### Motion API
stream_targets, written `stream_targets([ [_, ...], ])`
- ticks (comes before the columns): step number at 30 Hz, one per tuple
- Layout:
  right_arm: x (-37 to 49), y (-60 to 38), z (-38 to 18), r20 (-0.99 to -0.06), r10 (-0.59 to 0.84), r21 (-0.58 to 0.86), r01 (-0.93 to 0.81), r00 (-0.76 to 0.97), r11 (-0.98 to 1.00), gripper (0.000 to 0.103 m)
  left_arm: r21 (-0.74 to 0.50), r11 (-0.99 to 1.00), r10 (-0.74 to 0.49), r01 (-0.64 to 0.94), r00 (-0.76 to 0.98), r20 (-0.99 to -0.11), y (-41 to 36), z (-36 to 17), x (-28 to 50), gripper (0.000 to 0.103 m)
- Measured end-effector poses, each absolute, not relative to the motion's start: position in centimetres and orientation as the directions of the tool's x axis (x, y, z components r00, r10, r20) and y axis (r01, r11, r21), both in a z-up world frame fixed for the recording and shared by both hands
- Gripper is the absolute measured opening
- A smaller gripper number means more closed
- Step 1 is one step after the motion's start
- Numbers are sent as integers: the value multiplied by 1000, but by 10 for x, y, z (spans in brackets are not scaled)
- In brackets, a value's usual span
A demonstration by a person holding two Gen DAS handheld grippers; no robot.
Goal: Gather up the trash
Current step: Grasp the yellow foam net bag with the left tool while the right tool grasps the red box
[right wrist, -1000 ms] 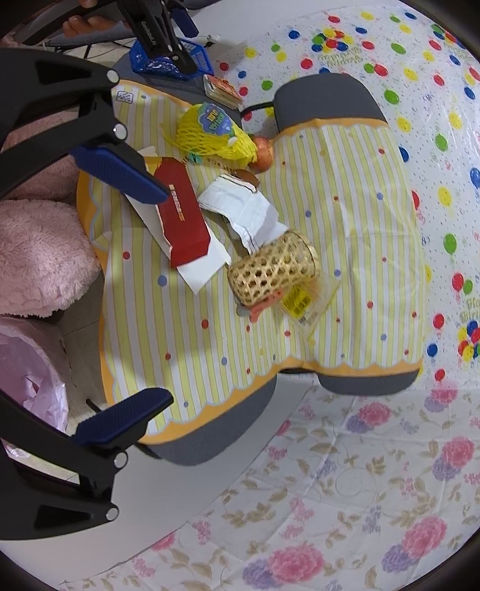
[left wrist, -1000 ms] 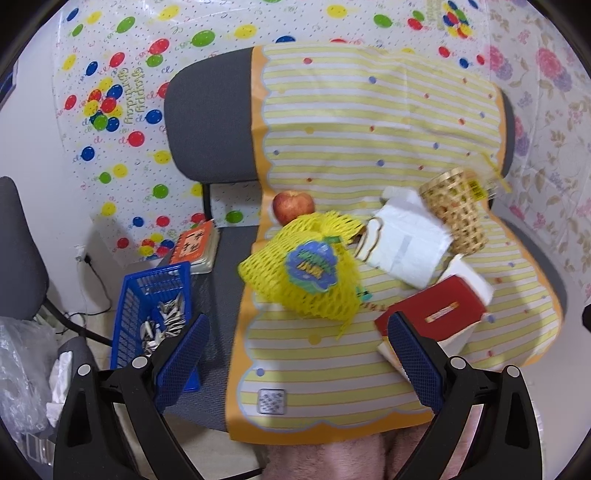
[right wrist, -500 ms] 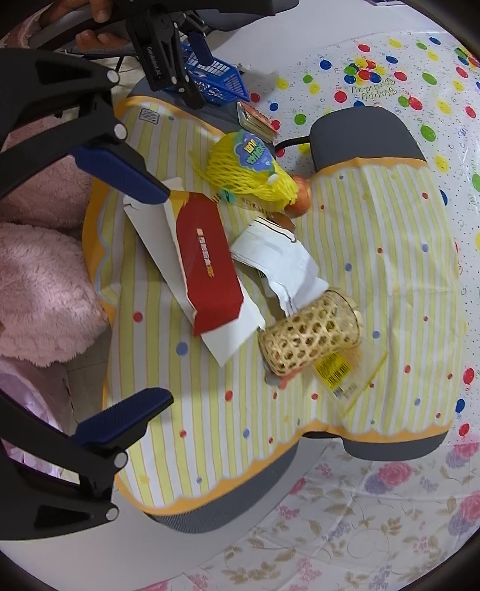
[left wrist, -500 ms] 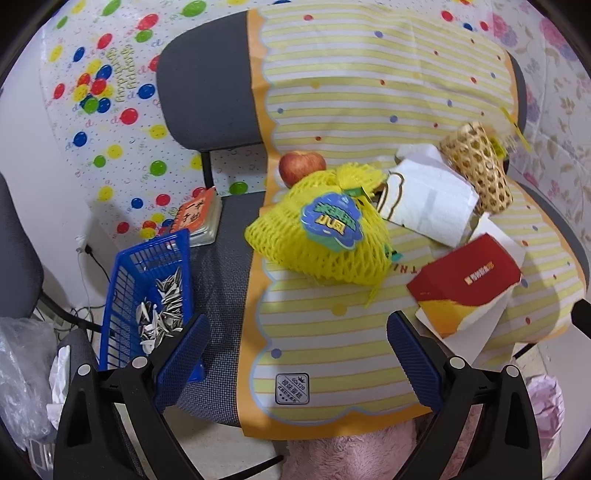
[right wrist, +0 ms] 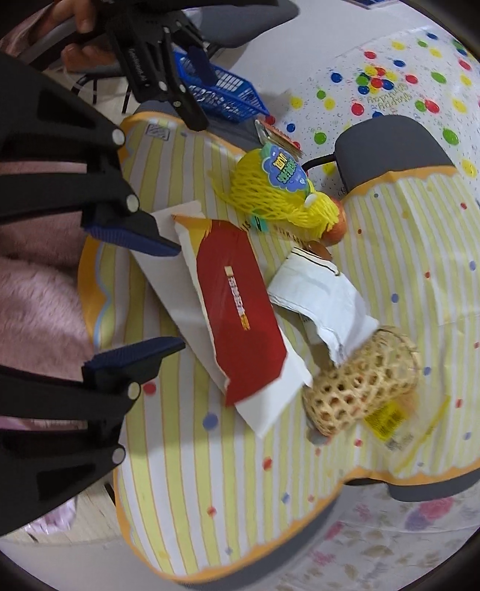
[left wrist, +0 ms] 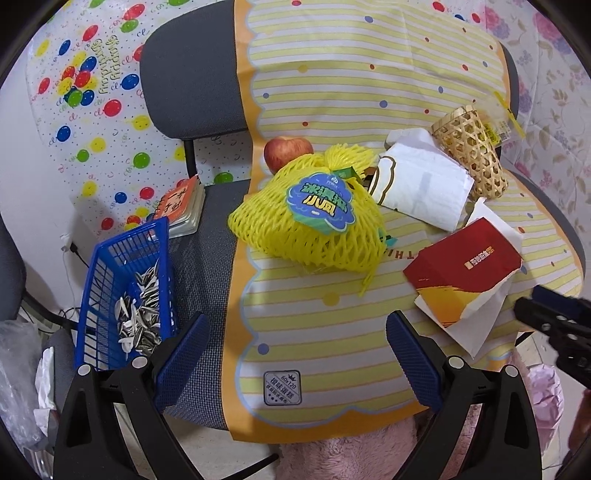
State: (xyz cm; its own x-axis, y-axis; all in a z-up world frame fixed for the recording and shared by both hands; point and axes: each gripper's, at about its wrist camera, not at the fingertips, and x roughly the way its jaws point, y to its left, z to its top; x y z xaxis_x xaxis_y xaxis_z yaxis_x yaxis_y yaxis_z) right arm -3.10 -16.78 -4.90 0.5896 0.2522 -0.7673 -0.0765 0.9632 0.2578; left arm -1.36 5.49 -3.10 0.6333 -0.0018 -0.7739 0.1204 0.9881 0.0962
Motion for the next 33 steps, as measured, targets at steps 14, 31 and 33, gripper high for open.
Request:
stream_targets([
  [14, 16, -186, -65, -737, 275, 377, 37, 618, 925, 45, 88, 988, -11, 130, 614, -789, 48, -43, 7, 94],
  [31, -16, -168, 39, -501, 179, 84, -158, 847, 984, 2, -51, 997, -72, 51, 631, -772, 90, -18, 34, 91],
  [33, -23, -174, 39, -483, 168, 78, -149, 859, 986, 2, -71, 996, -87, 51, 621, -779, 87, -22, 38, 91],
])
